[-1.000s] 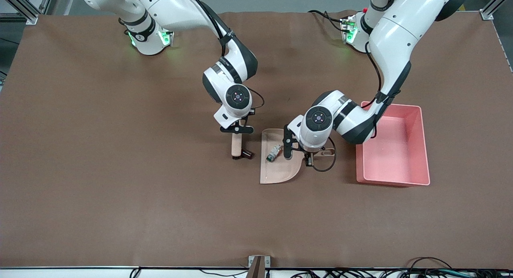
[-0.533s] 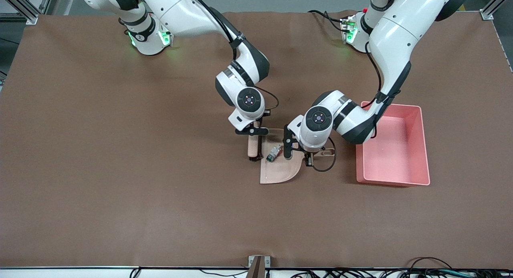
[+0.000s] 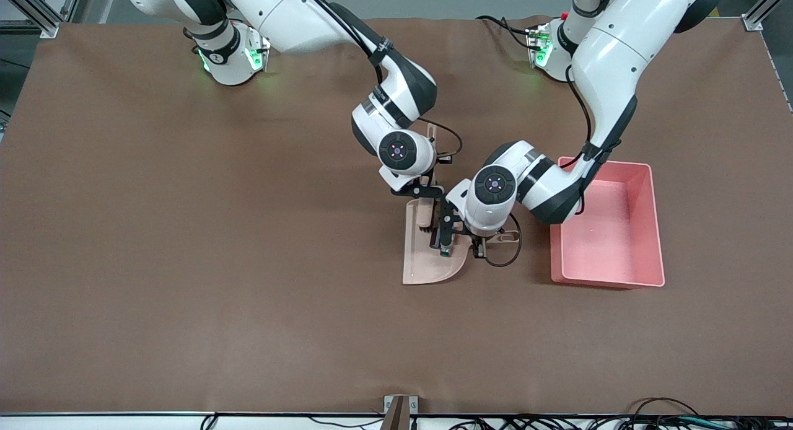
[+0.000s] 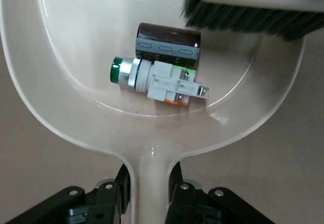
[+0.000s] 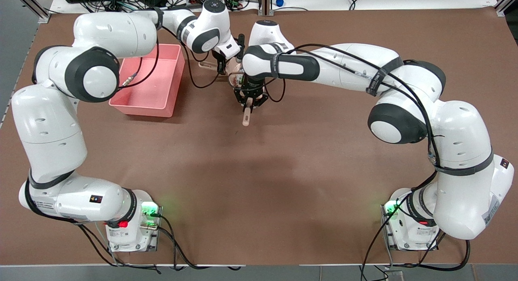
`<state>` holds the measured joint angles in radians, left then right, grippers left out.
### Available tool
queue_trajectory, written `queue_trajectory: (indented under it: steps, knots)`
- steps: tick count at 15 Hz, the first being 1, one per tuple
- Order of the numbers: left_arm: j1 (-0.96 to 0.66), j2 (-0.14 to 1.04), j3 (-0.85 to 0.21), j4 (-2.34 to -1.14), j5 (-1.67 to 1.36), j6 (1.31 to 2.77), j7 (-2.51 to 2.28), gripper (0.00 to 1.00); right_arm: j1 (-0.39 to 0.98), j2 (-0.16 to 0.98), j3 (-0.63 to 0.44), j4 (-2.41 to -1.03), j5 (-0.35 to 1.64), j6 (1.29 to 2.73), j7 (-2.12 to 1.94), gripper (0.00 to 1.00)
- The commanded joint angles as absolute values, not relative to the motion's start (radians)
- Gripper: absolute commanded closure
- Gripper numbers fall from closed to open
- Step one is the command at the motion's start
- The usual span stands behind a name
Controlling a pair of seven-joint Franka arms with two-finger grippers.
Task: Clean e-waste and dump in bin
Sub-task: 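Sweep the capacitor and switch into the dustpan with the right gripper's brush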
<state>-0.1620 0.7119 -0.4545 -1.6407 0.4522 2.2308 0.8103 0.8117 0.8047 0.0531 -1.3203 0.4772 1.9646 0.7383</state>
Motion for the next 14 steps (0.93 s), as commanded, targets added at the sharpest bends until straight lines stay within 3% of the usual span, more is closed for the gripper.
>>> queue_trajectory:
  steps: [1, 6, 9, 12, 14]
  knots:
    - [-0.143, 0.739, -0.459, -1.611, 0.463, 2.230, 0.813, 0.99, 0.756, 0.811, 0.067, -1.267, 0.499, 1.867, 0.744, 1.00]
    - [-0.124, 0.742, -0.466, -1.612, 0.317, 2.359, 0.917, 0.99, 0.687, 0.761, 0.061, -1.239, 0.483, 1.752, 0.758, 1.00]
    - [-0.112, 0.738, -0.466, -1.612, 0.235, 2.408, 1.005, 0.99, 0.687, 0.645, -0.055, -1.299, 0.369, 1.714, 0.813, 1.00]
    - [-0.106, 0.727, -0.468, -1.592, 0.216, 2.405, 1.029, 0.99, 0.611, 0.594, -0.087, -1.310, 0.278, 1.637, 0.738, 1.00]
    - [-0.088, 0.701, -0.468, -1.583, 0.216, 2.392, 1.057, 0.99, 0.537, 0.522, -0.089, -1.405, 0.233, 1.635, 0.629, 1.00]
